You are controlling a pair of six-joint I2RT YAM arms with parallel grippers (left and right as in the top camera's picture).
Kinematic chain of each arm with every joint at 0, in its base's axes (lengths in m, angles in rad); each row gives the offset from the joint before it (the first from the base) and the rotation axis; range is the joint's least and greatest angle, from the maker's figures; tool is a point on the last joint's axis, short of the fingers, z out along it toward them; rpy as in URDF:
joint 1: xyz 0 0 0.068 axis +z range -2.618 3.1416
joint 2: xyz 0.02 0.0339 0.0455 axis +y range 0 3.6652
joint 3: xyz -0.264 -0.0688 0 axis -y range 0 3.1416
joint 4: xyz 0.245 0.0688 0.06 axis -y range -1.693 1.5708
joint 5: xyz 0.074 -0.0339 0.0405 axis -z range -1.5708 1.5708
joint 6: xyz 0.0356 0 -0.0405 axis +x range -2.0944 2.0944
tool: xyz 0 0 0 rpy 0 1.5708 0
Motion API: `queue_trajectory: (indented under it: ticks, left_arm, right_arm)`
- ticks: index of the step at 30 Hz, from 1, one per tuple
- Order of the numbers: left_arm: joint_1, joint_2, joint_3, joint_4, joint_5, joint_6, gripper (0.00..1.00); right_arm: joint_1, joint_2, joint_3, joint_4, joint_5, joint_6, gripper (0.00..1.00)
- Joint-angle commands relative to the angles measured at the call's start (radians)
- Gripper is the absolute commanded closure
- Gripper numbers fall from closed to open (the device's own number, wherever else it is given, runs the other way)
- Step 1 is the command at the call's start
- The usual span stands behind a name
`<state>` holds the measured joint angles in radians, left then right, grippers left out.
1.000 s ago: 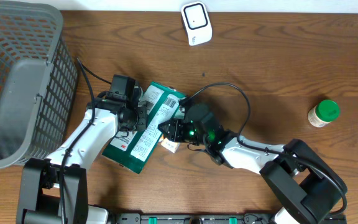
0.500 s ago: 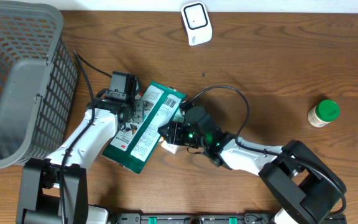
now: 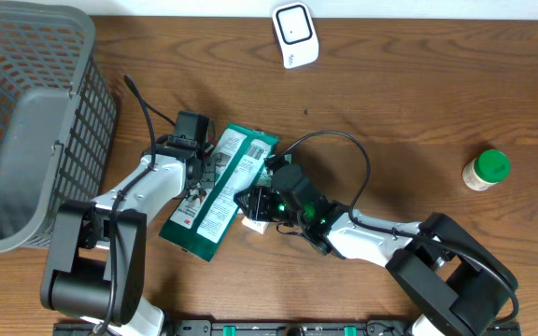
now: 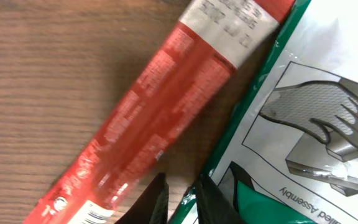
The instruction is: Scan the item barcode
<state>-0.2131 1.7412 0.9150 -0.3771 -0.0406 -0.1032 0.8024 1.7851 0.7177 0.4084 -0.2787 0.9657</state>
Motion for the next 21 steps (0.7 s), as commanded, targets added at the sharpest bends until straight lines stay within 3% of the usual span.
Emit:
queue_trajectory:
  ticks: [1,9,21]
  left_arm:
    - [-0.002,-0.011,-0.011,-0.014,0.108,0.005,0.81]
    - [-0.002,-0.011,-0.011,-0.048,0.161,0.005,0.81]
    - [-0.002,-0.011,-0.011,-0.047,0.165,0.005,0.81]
  right_arm:
    - [0.012,0.007,-0.003,0.016,0.047,0.010,0.64]
    - [0.018,0.007,-0.003,0.054,0.065,0.010,0.62]
    - [0.077,0.032,-0.003,0.082,0.134,0.044,0.69]
